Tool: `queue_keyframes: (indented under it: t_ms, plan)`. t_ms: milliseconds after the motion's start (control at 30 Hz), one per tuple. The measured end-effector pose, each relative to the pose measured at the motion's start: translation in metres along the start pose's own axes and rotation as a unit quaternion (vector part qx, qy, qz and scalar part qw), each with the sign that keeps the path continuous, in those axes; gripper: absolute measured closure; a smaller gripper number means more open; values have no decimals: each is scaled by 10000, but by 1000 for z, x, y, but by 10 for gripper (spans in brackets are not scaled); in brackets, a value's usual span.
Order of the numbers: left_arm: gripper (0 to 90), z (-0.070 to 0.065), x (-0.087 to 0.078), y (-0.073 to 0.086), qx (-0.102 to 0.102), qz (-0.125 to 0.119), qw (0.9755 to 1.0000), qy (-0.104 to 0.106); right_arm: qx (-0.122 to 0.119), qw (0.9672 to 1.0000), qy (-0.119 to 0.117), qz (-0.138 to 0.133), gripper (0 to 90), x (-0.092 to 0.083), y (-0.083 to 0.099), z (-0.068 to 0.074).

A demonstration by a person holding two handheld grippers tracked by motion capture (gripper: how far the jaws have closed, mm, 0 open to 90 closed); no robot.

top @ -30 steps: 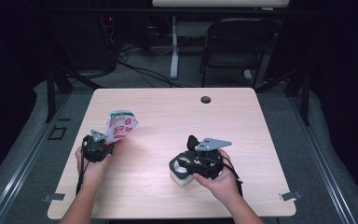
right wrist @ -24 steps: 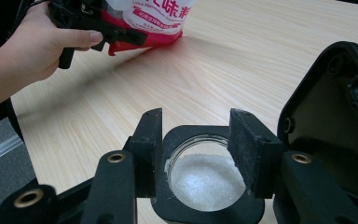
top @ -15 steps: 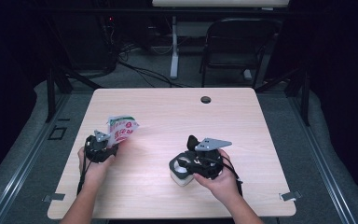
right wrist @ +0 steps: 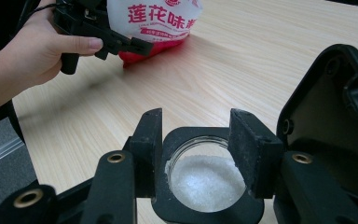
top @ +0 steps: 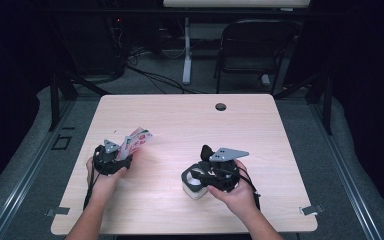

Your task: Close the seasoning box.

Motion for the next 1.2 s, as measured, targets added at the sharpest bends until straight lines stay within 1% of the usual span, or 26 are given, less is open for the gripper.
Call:
queue_keyframes:
  t_ms: [100, 167, 267, 300, 333, 433, 467, 600, 800, 833, 1000, 1100, 1200]
  plan:
    - [379, -2, -4, -2, 61, -10, 10000, 59, 7, 10000, -3, -6, 552, -1, 0, 0]
    - [385, -4, -6, -3, 121, -17, 9998, 142, -7, 10000, 1, -4, 551, -1, -1, 0]
    - [392, -9, -9, -6, 245, -38, 9995, 198, -39, 10000, -7, -12, 550, -1, -2, 0]
    - [392, -12, -10, -6, 268, -38, 9993, 256, -40, 10000, -10, -12, 550, 0, -2, 0]
    - [395, -14, -11, -7, 331, -16, 9991, 265, -30, 10000, -17, 3, 550, 0, -2, 0]
    - [395, -20, -12, -9, 405, -50, 9985, 356, -23, 10000, -36, -19, 549, 0, -3, 0]
    - [395, -21, -13, -9, 442, -27, 9983, 388, -19, 10000, -39, -18, 550, 0, -3, 0]
    - [394, -26, -14, -11, 474, -65, 9976, 491, -25, 10000, -29, -11, 550, 0, -3, 1]
    - [395, -36, -13, -12, 627, -17, 9964, 563, -25, 10000, -35, -10, 549, 0, -3, 0]
    - [394, -38, -12, -12, 649, -41, 9963, 568, -26, 10000, -34, -5, 549, 0, -3, 0]
    - [394, -49, -14, -15, 859, -53, 9941, 655, -30, 10000, -24, -7, 549, 0, -3, 1]
    - [394, -56, -15, -16, 946, -102, 9928, 732, -55, 10000, -31, -5, 550, -1, -3, 1]
    - [394, -62, -16, -17, 981, -149, 9917, 814, -41, 10000, -24, -59, 552, -4, -5, 2]
Point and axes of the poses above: each handheld gripper's, and its own axes: x roughly forward along the jaws, y roughly out of its underside, z roughly to its left, the point moved 1 cm from there along x, roughly forward along the jaws, and after that the axes turned 6 degrees about z, right-handed, at the moved point
